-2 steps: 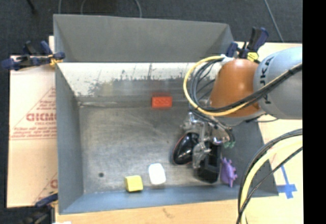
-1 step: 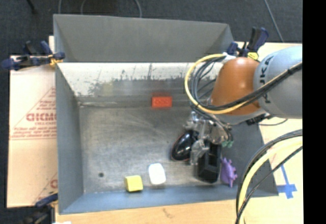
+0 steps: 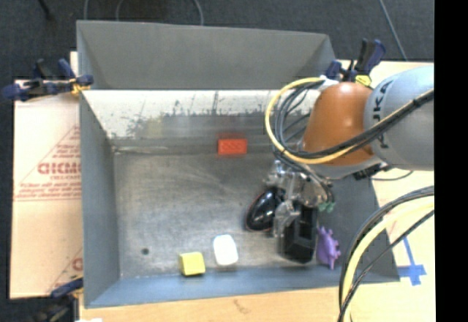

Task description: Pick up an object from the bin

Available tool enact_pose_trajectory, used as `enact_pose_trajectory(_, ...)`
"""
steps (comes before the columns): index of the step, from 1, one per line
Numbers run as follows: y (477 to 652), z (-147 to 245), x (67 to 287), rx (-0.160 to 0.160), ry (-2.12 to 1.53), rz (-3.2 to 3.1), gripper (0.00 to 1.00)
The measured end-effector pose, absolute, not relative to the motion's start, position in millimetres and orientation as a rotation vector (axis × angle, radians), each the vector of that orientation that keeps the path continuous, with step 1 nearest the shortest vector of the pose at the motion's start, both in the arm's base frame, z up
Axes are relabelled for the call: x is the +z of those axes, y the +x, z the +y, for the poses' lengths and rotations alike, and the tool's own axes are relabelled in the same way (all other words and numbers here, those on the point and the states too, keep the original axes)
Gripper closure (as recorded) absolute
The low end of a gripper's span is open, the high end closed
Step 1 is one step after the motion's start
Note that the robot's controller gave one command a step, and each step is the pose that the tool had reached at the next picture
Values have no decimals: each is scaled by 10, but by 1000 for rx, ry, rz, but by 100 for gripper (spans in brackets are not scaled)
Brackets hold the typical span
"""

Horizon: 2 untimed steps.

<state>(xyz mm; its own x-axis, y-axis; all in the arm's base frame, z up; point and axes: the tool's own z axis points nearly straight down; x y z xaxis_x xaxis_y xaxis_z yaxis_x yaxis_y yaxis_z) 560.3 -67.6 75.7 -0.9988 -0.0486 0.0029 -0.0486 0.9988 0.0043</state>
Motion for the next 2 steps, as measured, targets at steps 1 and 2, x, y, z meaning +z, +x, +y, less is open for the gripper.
enact_pose_trajectory(1,5593,-674,792,-7,76,-3138,100)
enact_pose_trajectory(2,5584,-675,969,-5,76,-3140,100)
